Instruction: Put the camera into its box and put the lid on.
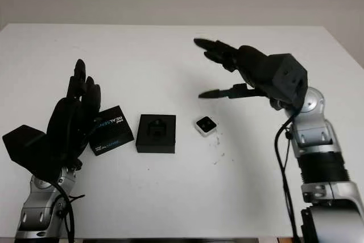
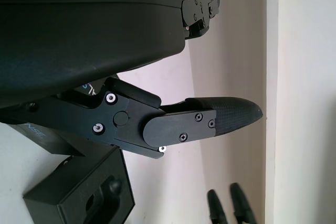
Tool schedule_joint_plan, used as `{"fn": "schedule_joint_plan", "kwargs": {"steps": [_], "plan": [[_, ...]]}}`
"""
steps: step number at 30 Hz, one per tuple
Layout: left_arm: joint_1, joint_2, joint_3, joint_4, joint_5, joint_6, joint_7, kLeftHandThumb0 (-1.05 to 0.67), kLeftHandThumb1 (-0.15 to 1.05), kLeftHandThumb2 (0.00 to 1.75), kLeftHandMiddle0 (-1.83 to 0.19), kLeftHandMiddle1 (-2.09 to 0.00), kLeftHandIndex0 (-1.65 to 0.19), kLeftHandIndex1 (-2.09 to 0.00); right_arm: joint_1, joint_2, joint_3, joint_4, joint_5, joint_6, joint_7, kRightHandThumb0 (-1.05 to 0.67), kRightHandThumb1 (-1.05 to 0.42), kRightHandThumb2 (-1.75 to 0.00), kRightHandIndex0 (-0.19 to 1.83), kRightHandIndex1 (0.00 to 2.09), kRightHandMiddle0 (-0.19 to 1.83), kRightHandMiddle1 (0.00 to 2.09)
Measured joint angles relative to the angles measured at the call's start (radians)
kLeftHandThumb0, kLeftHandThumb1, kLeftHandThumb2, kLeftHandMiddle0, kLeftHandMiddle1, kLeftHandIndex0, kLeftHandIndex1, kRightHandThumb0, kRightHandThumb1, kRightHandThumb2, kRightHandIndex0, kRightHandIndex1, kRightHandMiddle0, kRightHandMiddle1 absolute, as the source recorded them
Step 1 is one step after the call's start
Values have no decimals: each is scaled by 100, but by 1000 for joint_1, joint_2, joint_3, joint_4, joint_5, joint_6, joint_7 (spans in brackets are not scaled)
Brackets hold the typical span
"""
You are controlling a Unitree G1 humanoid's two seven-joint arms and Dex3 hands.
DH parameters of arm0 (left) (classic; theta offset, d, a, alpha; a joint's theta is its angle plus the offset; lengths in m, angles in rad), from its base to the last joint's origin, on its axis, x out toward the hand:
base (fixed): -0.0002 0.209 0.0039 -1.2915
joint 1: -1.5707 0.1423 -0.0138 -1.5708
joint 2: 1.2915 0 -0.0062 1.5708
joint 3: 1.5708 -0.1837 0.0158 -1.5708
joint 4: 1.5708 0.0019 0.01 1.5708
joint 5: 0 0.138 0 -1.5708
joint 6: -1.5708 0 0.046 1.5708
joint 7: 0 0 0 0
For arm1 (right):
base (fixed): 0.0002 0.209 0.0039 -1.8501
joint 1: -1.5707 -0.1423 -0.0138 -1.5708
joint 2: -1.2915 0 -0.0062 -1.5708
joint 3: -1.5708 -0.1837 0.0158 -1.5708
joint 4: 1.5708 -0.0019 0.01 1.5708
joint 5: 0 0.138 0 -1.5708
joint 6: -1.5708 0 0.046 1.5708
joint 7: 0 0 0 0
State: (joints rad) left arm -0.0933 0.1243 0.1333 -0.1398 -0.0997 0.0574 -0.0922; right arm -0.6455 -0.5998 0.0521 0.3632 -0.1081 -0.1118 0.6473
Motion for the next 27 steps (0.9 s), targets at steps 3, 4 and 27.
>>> {"fn": "schedule_joint_plan", "kwargs": {"steps": [3, 4, 27], "plan": [[-1, 0, -1, 0, 0, 0, 0, -74, 105, 54, 19, 0, 19, 0, -4, -18, 42, 34, -68, -67, 5, -47, -74, -6, 21, 18, 21, 24], [-2, 0, -3, 1, 0, 0, 0, -74, 105, 54, 19, 0, 19, 0, -8, -29, 65, 47, -106, -100, 4, -49, -76, -6, 21, 18, 20, 23], [-3, 0, -2, 5, -1, -2, 0, -75, 105, 53, 19, 0, 19, 0, -33, -106, 233, 157, -410, -408, -119, -52, -80, -6, 42, 19, 43, 15]]}}
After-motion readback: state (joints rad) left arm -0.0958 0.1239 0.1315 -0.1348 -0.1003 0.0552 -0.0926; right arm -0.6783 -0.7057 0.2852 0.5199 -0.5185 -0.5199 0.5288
